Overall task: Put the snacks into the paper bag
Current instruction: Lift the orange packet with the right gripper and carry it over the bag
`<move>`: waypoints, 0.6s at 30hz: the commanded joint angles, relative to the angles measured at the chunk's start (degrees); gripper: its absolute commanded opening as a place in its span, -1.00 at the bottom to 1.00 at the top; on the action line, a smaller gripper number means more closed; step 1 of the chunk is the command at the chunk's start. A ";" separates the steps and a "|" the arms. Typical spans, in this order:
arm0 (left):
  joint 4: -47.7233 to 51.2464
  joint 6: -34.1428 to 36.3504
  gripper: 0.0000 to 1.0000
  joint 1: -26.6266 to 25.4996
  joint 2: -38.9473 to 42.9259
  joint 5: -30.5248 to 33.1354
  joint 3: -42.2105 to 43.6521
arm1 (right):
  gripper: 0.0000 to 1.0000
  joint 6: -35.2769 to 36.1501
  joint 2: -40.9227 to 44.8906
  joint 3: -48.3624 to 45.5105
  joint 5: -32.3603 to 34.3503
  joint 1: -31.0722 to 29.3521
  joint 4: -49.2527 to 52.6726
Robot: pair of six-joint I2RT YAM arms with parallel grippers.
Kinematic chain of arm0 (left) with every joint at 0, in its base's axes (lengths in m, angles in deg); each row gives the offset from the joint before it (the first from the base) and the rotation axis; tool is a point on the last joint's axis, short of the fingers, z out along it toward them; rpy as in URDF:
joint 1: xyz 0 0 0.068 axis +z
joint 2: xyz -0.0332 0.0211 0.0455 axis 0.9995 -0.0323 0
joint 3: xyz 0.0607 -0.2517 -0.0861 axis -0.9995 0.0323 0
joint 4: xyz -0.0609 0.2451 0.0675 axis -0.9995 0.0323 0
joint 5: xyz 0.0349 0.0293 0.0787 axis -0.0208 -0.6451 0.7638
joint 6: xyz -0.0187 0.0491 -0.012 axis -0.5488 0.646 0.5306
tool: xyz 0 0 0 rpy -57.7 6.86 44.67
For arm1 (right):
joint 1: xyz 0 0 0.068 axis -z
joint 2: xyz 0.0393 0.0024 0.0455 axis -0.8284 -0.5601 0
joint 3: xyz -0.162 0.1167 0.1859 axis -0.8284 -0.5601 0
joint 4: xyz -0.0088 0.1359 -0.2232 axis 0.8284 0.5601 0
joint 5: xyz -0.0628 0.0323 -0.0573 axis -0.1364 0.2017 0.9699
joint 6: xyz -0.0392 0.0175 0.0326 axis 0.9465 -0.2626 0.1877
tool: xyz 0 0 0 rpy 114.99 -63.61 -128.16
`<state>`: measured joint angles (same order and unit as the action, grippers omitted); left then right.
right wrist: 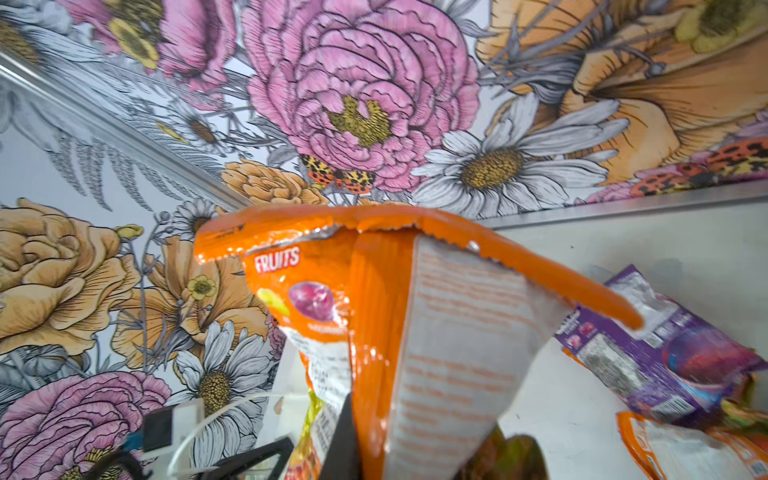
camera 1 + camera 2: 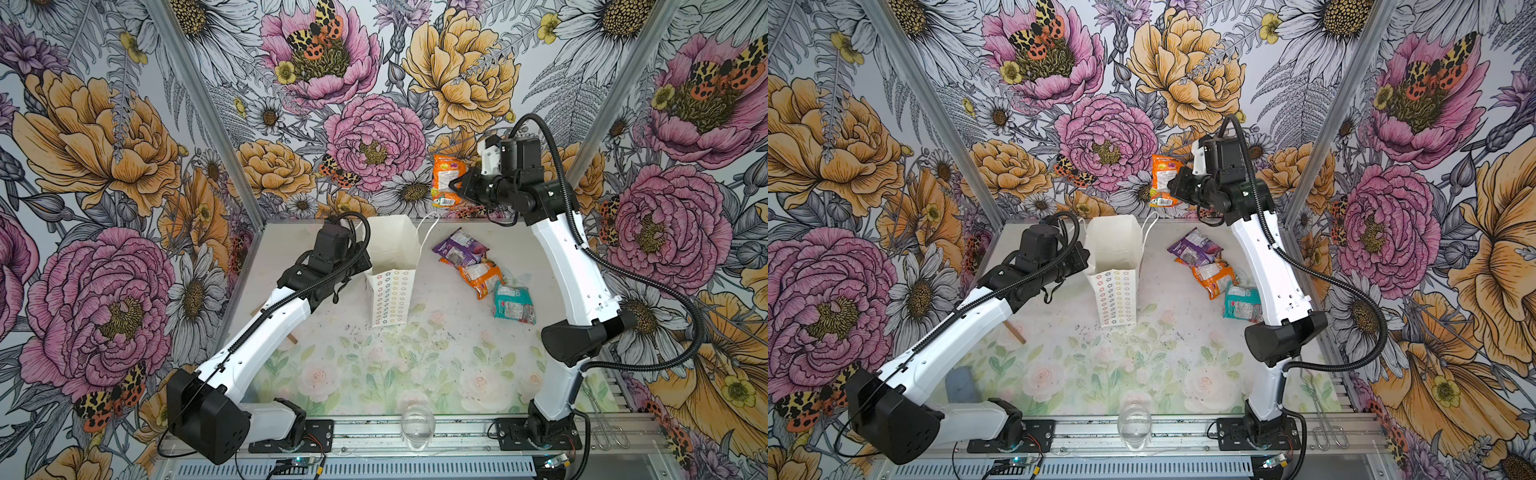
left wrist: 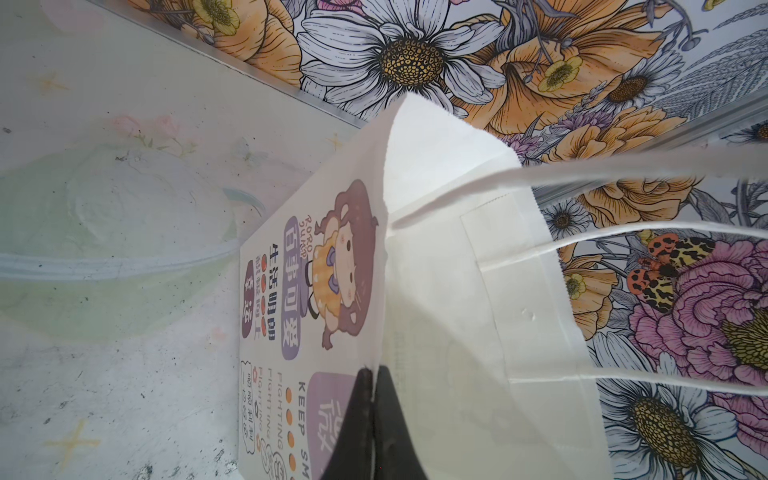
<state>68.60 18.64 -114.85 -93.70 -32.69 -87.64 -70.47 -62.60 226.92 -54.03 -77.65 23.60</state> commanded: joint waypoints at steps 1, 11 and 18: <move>-2.98 -0.32 -1.00 0.17 1.81 -0.11 0.80 | -1.00 -4.02 0.72 2.91 5.88 -5.06 -6.29; -3.51 -0.84 -1.00 0.07 1.29 -0.61 1.05 | -1.00 -6.18 -3.87 1.89 12.09 -15.15 -9.83; -3.52 -0.93 -1.00 -0.04 2.07 -0.09 1.43 | -1.00 -6.24 -3.50 -3.46 16.11 -18.08 -9.79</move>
<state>67.94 18.58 -114.85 -93.68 -32.69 -86.98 -76.22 -66.54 224.08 -40.95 -95.03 16.59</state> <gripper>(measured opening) 0.050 0.104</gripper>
